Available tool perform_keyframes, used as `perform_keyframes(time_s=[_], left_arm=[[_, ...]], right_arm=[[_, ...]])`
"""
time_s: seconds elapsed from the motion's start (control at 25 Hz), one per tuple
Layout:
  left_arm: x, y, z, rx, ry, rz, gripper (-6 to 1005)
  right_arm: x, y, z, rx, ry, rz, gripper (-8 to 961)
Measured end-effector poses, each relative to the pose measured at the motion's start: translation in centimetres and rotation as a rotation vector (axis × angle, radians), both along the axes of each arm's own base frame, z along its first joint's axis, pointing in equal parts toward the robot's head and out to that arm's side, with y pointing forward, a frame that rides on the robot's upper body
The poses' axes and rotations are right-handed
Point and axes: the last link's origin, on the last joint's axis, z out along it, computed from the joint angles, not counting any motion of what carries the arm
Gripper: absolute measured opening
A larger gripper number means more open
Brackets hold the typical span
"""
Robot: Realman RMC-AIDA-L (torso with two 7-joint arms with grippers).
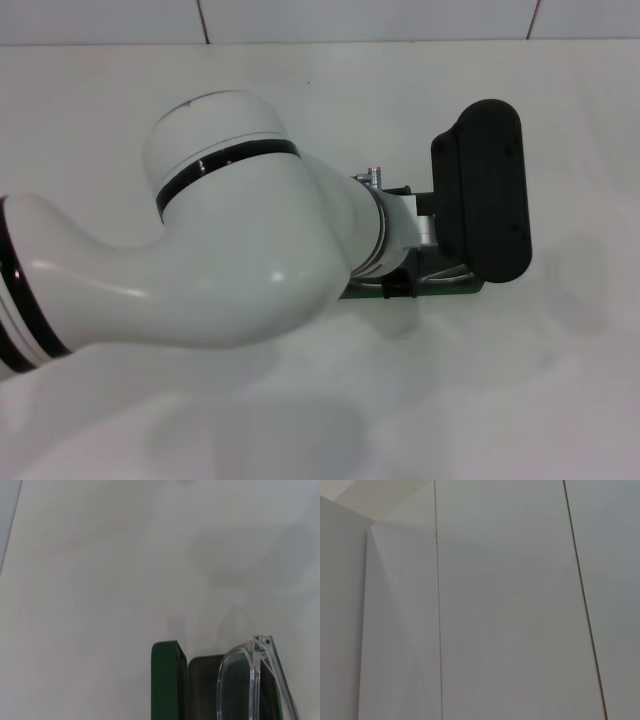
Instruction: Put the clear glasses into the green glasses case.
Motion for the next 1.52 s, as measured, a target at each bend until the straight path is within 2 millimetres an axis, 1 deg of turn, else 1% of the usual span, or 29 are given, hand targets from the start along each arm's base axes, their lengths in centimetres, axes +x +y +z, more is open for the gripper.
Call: perform_keyframes(time_s=[0.32, 0.96, 1.32, 1.52], left_arm=[[-0.02, 0.05, -0.03, 0.003, -0.001, 0.007, 152], [0.09, 0.38, 0.04, 0.015, -0.014, 0.016, 157], [0.09, 0.4, 0.02, 0.02, -0.02, 0.028, 259], [0.07, 0.36, -0.01, 0.019, -0.019, 0.028, 267]], right_arm=[[-0.13, 0.18, -0.07, -0.004, -0.001, 0.006, 16], [0.05, -0.16, -0.08, -0.006, -0.002, -0.001, 17], [0.05, -0.29, -0.15, -0.003, -0.005, 0.002, 17], [0.06, -0.37, -0.17, -0.003, -0.004, 0.003, 17]])
